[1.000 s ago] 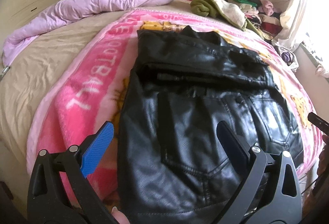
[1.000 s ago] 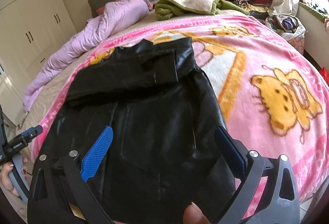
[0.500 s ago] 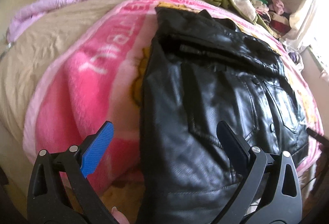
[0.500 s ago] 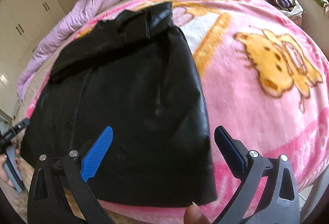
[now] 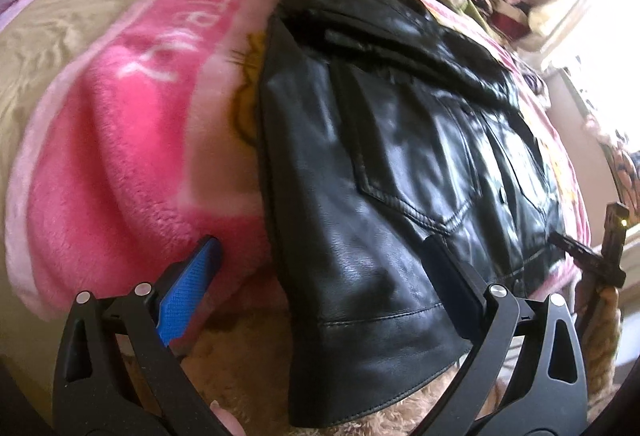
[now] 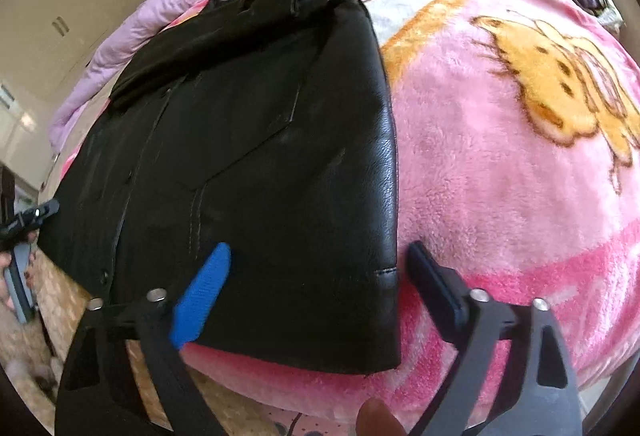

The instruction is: Fold large clothes

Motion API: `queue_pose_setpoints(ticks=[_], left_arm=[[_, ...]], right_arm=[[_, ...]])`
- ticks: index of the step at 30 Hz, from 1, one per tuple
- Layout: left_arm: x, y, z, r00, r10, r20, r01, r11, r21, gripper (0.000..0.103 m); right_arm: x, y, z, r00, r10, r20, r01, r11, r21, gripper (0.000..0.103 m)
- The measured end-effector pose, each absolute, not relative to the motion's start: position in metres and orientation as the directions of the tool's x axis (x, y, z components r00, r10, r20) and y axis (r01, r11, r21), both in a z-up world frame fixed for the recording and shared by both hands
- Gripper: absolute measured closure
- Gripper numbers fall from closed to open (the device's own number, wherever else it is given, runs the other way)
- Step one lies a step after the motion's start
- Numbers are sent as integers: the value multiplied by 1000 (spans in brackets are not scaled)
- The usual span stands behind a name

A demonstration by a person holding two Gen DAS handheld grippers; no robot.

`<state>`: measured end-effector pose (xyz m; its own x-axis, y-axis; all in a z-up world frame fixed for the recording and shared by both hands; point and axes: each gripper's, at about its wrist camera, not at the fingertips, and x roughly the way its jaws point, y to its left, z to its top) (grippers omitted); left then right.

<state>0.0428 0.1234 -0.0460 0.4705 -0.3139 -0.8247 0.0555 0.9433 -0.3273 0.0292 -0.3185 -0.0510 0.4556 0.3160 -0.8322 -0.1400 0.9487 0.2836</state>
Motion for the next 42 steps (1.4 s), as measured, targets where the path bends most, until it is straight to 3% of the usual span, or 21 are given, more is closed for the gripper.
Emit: queue_pose_setpoints(ticks=[1,3,5,6,7,12,15,22,26,35,42], left_arm=[[44,122,-47,462,-324,-826,69,941,-331,10],[45,119,-48,443,-339,-830,94,938,-333,13],[46,113,-50,426,-356,-832,135,934,-330,39],[45,107,-53,412,-364,-835,162,931,-326,52],[42,103,-54,422,-342,-840,175,940,-294,59],[39,112,-49,464,-373,-804,162,928,-337,87],[37,127,-38,497,-416,-762,148,905,-398,96],[34,155,7,583,-481,-655,149,855,-496,98],[37,169,29,619,-506,-600,143,824,-548,98],[82,184,51,668,-512,-540,97,779,-619,96],[132,182,63,681,-507,-528,49,751,-658,94]], right_arm=[[28,-318,-50,458,324,-828,-152,946,286,36],[24,-319,-48,462,352,-814,-172,936,308,46],[21,-321,-46,472,353,-808,-176,936,306,65],[20,-322,-45,478,357,-802,-177,934,311,70],[18,-322,-43,484,371,-793,-185,929,322,76],[14,-316,-31,499,402,-768,-202,916,348,86],[7,-317,-14,511,466,-722,-232,884,405,87],[-15,-301,28,515,579,-632,-347,815,464,88],[-21,-305,55,545,647,-534,-373,757,536,88],[20,-332,76,655,652,-382,-279,679,679,88],[81,-341,81,681,654,-330,-241,625,742,87]])
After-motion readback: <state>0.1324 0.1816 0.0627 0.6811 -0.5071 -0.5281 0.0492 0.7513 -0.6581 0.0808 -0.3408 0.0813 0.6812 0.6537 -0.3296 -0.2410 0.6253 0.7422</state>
